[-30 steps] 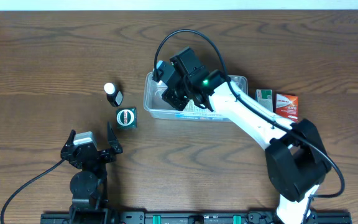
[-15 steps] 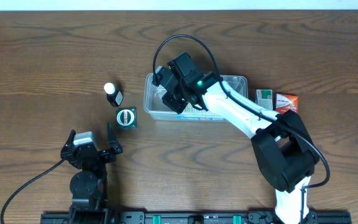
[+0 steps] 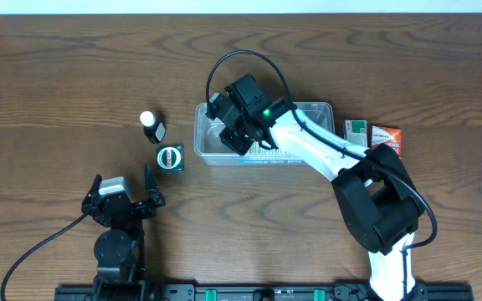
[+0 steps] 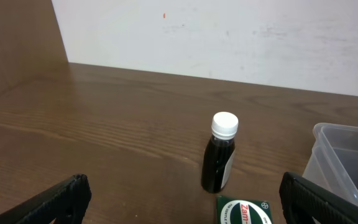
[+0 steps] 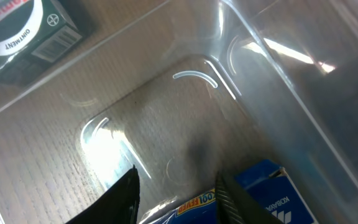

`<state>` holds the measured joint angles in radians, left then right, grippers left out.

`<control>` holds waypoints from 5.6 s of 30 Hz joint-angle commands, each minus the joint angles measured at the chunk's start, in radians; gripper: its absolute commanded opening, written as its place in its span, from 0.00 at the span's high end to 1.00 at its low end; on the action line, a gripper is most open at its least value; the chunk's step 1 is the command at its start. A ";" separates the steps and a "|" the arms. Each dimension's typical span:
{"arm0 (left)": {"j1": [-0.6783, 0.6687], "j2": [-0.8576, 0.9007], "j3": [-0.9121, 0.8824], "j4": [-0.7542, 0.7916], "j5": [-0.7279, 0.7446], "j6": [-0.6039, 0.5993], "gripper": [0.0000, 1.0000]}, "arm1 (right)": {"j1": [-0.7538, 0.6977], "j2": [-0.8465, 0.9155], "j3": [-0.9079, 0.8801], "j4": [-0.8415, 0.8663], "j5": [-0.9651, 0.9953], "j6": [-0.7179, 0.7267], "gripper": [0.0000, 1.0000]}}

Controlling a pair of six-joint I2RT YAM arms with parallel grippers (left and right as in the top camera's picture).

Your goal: Pack container

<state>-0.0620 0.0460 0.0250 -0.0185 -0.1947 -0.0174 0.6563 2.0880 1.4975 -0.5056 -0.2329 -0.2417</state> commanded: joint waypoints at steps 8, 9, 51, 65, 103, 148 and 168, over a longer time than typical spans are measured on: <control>0.000 0.002 -0.021 -0.032 -0.027 0.017 0.02 | -0.037 0.017 0.015 -0.014 -0.005 0.149 0.79; 0.000 0.002 -0.021 -0.032 -0.027 0.017 0.02 | -0.036 0.017 0.015 -0.014 -0.003 0.164 0.81; 0.000 0.002 -0.021 -0.032 -0.027 0.017 0.02 | 0.003 0.040 0.015 -0.032 0.051 0.541 0.99; 0.000 0.002 -0.021 -0.032 -0.027 0.018 0.02 | -0.028 0.040 0.015 -0.082 0.094 0.552 0.99; 0.000 0.002 -0.021 -0.032 -0.027 0.017 0.02 | -0.048 0.040 0.108 -0.312 0.296 0.550 0.99; 0.000 0.002 -0.021 -0.032 -0.027 0.017 0.02 | -0.631 -0.027 0.514 -0.893 0.333 0.541 0.01; 0.000 0.002 -0.021 -0.032 -0.027 0.018 0.02 | -0.693 -0.027 0.275 -0.874 0.330 0.567 0.02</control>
<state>-0.0620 0.0460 0.0250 -0.0185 -0.1947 -0.0174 -0.0608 2.0914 1.7855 -1.3895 0.0875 0.3149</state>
